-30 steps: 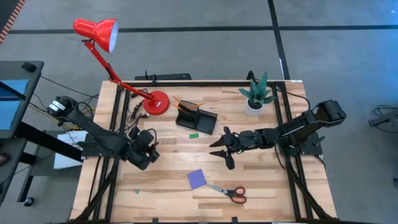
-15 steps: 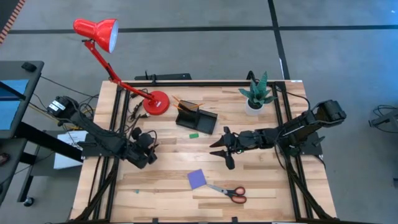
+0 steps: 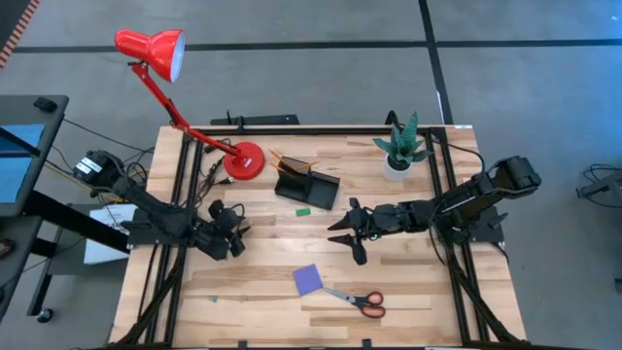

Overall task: Pick and place office supplies into organizer
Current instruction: Put the left yellow binder clip into the black desk organizer

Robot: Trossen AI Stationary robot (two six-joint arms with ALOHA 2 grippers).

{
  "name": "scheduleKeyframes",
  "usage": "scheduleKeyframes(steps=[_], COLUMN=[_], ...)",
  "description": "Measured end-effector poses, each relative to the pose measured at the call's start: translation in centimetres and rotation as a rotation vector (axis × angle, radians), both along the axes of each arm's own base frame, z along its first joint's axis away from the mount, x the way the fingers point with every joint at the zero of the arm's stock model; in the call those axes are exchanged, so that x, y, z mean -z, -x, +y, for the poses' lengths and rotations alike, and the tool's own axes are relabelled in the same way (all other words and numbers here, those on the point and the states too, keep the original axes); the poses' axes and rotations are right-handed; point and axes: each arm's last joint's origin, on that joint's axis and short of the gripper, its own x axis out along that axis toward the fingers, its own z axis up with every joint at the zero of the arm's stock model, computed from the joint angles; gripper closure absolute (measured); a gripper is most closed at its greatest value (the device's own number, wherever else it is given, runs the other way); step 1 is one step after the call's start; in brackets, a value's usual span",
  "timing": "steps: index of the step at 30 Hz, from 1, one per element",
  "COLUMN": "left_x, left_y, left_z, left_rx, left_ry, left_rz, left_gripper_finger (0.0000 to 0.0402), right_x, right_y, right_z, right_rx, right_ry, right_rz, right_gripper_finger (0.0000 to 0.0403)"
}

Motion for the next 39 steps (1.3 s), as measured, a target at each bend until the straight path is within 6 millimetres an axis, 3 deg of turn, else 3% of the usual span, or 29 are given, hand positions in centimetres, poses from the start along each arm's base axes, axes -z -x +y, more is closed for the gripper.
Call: scheduleKeyframes(steps=[39], left_x=[0.47], left_y=[-0.2], left_z=[0.75], left_rx=[0.014], left_ry=[0.042], left_rz=[-0.045], left_gripper_finger=[0.0233], right_x=[0.01], right_y=[0.01], right_z=[0.01], right_rx=[0.0], right_ry=[0.0], right_rz=[0.0], right_gripper_finger=[0.0269])
